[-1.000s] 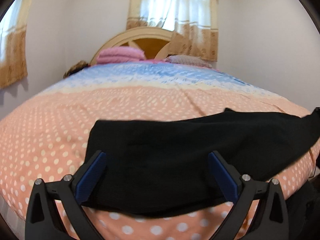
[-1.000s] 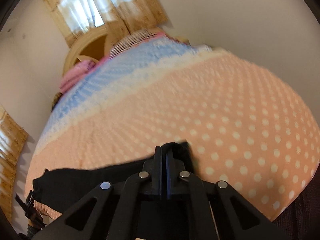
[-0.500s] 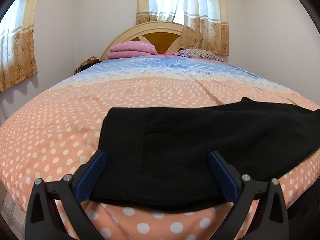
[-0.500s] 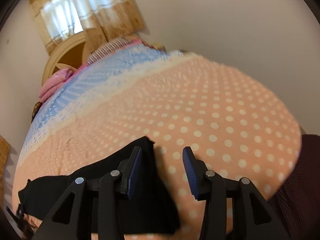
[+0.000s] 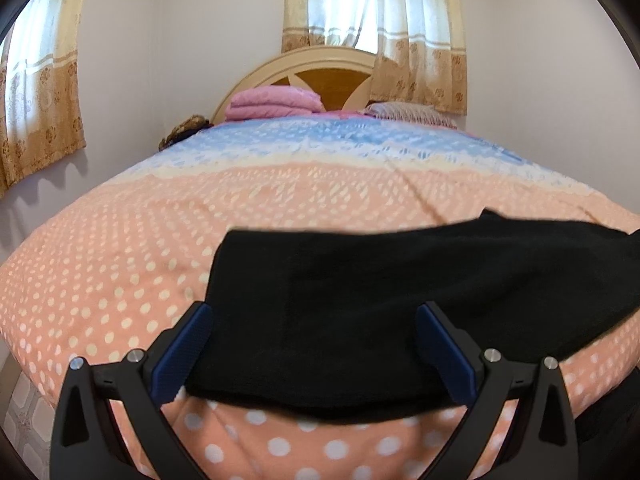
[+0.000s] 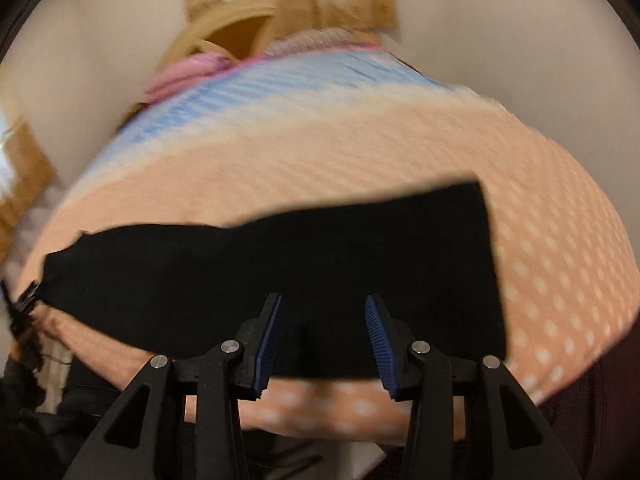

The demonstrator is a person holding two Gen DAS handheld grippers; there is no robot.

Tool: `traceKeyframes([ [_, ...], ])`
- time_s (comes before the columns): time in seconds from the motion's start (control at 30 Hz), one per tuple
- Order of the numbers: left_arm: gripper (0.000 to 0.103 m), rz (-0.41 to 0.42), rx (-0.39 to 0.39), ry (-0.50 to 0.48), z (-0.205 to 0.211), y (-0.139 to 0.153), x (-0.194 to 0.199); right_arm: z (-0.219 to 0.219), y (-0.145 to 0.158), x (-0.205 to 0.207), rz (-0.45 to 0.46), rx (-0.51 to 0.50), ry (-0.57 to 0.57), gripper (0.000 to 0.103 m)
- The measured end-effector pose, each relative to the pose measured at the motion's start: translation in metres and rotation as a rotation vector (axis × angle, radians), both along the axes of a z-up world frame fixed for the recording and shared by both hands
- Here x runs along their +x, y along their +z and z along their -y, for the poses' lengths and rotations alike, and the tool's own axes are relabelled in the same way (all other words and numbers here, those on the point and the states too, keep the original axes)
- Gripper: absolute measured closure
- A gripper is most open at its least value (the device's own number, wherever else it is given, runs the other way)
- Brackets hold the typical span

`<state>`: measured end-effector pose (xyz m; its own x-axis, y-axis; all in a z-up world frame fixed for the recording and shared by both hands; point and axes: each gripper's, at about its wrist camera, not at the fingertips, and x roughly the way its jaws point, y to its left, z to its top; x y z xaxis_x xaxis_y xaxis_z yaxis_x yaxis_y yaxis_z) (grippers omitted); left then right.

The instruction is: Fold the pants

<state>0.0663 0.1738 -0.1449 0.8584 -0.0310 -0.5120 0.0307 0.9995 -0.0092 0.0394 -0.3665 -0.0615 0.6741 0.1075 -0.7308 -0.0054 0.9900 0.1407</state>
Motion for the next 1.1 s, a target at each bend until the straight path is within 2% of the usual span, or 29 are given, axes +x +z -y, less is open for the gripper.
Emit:
traceKeyframes([
  [0.07, 0.0, 0.02, -0.011, -0.029, 0.009, 0.006, 0.002, -0.025, 0.01, 0.014, -0.005, 0.017, 0.077, 0.059],
  [0.23, 0.0, -0.005, -0.02, -0.063, 0.03, 0.002, 0.016, -0.117, 0.024, 0.065, -0.009, 0.082, 0.286, 0.059],
  [0.37, 0.0, -0.123, 0.021, -0.065, 0.039, -0.022, 0.023, -0.197, 0.02, 0.108, -0.028, 0.129, 0.403, 0.059],
  [0.43, 0.0, -0.082, 0.061, -0.061, 0.044, -0.021, 0.013, -0.231, 0.014, 0.117, -0.054, 0.144, 0.437, 0.059],
  [0.5, 0.0, -0.074, 0.028, -0.058, 0.043, -0.016, 0.009, -0.267, 0.003, 0.138, -0.098, 0.163, 0.478, 0.059],
  [0.57, 0.0, -0.046, -0.042, -0.078, 0.045, -0.007, 0.004, -0.3, -0.01, 0.159, -0.126, 0.159, 0.513, 0.059],
  [0.6, 0.0, -0.032, -0.064, -0.099, 0.049, -0.003, 0.002, -0.316, -0.017, 0.169, -0.146, 0.166, 0.526, 0.059],
  [0.73, 0.0, -0.026, -0.054, -0.181, 0.072, -0.002, -0.002, -0.354, -0.038, 0.201, -0.234, 0.284, 0.548, 0.059],
  [0.8, 0.0, -0.057, -0.062, -0.233, 0.081, -0.012, -0.003, -0.374, -0.046, 0.215, -0.272, 0.32, 0.552, 0.059],
  [0.9, 0.0, -0.08, -0.03, -0.236, 0.087, -0.021, -0.002, -0.396, -0.061, 0.232, -0.356, 0.352, 0.543, 0.059],
  [0.97, 0.0, -0.079, -0.05, -0.236, 0.084, -0.02, -0.003, -0.404, -0.069, 0.241, -0.39, 0.352, 0.527, 0.059],
  [1.03, 0.0, -0.081, -0.056, -0.241, 0.084, -0.019, -0.003, -0.409, -0.081, 0.25, -0.444, 0.393, 0.507, 0.059],
  [1.1, 0.0, -0.077, -0.057, -0.242, 0.083, -0.019, -0.004, -0.409, -0.09, 0.254, -0.479, 0.431, 0.497, 0.08],
])
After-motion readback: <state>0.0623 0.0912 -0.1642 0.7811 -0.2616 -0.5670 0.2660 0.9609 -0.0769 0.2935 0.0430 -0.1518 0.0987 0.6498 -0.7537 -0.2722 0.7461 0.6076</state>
